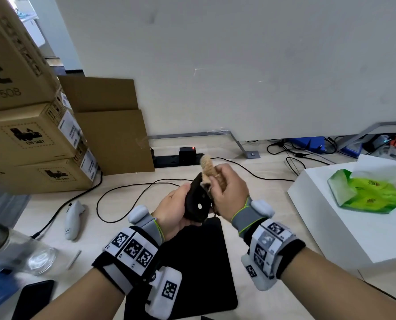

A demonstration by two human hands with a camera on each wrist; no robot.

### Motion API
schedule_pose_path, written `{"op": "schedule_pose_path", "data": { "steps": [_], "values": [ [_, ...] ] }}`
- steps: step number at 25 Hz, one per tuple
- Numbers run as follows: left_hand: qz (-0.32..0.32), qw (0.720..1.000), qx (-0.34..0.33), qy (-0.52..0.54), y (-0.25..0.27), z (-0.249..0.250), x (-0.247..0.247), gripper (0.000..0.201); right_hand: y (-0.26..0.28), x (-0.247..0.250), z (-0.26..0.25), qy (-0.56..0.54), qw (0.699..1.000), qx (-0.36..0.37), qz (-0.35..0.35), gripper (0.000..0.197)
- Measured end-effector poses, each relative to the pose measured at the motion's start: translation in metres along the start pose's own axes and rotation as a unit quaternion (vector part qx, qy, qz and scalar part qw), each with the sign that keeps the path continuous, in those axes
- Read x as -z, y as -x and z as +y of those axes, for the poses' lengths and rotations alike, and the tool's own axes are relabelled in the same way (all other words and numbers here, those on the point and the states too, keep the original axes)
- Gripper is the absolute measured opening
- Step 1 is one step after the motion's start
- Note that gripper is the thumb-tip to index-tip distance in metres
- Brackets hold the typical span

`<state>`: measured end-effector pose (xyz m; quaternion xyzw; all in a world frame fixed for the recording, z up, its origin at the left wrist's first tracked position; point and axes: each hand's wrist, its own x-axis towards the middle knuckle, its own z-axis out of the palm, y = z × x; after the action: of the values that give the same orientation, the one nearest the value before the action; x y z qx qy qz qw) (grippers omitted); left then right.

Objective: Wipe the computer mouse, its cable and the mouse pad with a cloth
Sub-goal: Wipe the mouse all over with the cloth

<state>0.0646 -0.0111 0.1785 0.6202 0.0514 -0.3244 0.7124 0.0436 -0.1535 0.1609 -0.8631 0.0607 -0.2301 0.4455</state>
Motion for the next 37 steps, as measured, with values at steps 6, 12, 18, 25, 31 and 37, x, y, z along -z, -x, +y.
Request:
{"op": "schedule_pose_path", "data": {
  "steps": [6,12,18,25,31,37],
  "values": [
    [-0.043,0.996,0.037,0.073,0.003,0.005,0.002,0.052,-0.022,0.015,0.012,-0.068,0.994,-0.071,0.054,0.018],
    [0.062,0.991,-0.013,0.118,-0.007,0.006,-0.002,0.037,0.02,0.008,-0.024,-0.014,0.989,0.12,-0.082,0.027],
    [-0.009,0.997,0.04,0.066,0.001,0.004,-0.003,0.043,-0.005,0.017,-0.003,0.035,0.999,0.017,-0.013,0.026],
    [-0.016,0.997,0.048,0.053,0.007,0.005,0.003,0.047,0.0,0.012,-0.009,0.016,0.999,0.04,-0.027,0.023],
    [-0.026,0.996,0.05,0.073,0.008,0.007,0.006,0.049,-0.018,0.026,-0.007,-0.051,0.993,-0.084,0.069,0.022],
    [0.004,0.996,0.023,0.085,0.003,0.008,0.006,0.047,0.01,0.022,-0.015,-0.007,0.991,0.04,-0.13,0.055]
  ]
}}
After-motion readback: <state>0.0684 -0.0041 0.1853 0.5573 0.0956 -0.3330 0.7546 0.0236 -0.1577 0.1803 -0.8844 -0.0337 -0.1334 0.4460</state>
